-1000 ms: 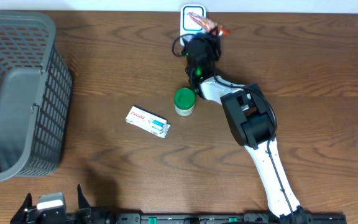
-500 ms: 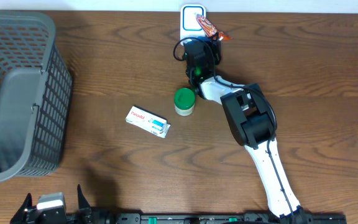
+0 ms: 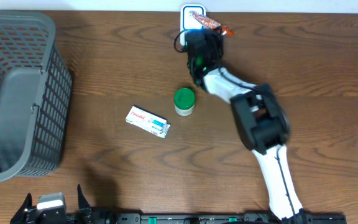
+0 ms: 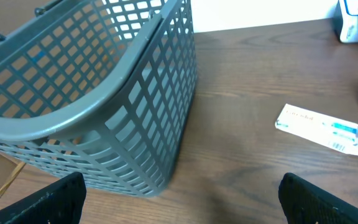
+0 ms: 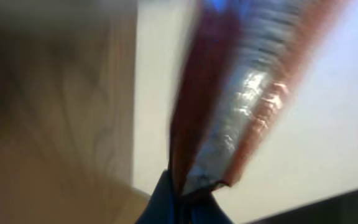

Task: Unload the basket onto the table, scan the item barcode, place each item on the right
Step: 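Carry the red bar with the right gripper to the right table edge, release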

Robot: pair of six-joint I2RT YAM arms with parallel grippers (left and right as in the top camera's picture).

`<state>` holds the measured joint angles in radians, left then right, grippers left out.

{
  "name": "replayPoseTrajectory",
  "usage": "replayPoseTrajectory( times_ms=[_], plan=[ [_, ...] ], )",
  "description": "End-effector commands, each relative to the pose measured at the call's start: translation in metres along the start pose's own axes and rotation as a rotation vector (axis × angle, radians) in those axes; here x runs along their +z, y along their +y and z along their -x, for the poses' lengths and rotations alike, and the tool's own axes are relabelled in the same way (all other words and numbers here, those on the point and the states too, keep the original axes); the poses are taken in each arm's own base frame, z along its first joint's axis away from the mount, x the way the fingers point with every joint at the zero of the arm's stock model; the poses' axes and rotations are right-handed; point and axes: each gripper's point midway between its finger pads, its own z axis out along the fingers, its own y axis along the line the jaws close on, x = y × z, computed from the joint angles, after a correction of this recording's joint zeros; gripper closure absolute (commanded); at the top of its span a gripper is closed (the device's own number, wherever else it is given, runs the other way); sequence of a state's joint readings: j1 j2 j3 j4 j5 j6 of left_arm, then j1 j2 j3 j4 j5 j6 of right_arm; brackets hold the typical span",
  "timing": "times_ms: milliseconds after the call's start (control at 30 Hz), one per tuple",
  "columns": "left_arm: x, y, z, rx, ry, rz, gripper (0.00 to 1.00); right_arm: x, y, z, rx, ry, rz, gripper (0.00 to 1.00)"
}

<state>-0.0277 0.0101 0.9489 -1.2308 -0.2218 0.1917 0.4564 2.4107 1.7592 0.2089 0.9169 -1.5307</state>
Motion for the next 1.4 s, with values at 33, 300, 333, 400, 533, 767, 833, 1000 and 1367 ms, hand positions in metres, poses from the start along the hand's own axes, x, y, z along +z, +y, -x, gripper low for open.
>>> replayPoseTrajectory(
  times_ms=[33, 300, 333, 400, 533, 767, 833, 1000, 1367],
  plan=[
    [-0.001, 0.000, 0.000, 0.011, -0.005, 0.002, 0.01, -0.022, -0.083, -0.094, 0.431, 0.066, 0.025, 0.99],
    [-0.001, 0.000, -0.001, 0.011, -0.005, 0.002, 0.01, -0.013, 0.003, -0.232, 0.866, 0.235, 0.536, 0.99],
    [-0.001, 0.000, -0.001, 0.011, -0.005, 0.002, 0.01, -0.009, 0.021, -0.254, 0.917, 0.287, 0.601, 0.99],
    [-0.001, 0.000, 0.000, 0.011, -0.005, 0.002, 0.01, -0.003, 0.053, -0.289, 1.002, 0.375, 0.706, 0.99],
    [-0.001, 0.000, 0.000, 0.011, -0.005, 0.002, 0.01, 0.010, 0.110, -0.367, 1.248, 0.558, 0.833, 0.99],
    [-0.001, 0.000, 0.000, 0.011, -0.005, 0.002, 0.01, 0.011, 0.164, -0.449, 1.496, 0.802, 0.840, 0.99],
    [-0.001, 0.000, 0.000, 0.011, -0.005, 0.002, 0.01, 0.008, 0.170, -0.462, 1.537, 0.840, 0.829, 0.93],
    [-0.001, 0.000, 0.000, 0.011, -0.005, 0.002, 0.01, 0.004, 0.159, -0.460, 1.601, 0.786, 0.864, 0.01],
    [-0.001, 0.000, 0.000, 0.011, -0.005, 0.002, 0.01, -0.083, 0.010, -0.270, 1.921, 0.310, 1.293, 0.01]
  ],
)
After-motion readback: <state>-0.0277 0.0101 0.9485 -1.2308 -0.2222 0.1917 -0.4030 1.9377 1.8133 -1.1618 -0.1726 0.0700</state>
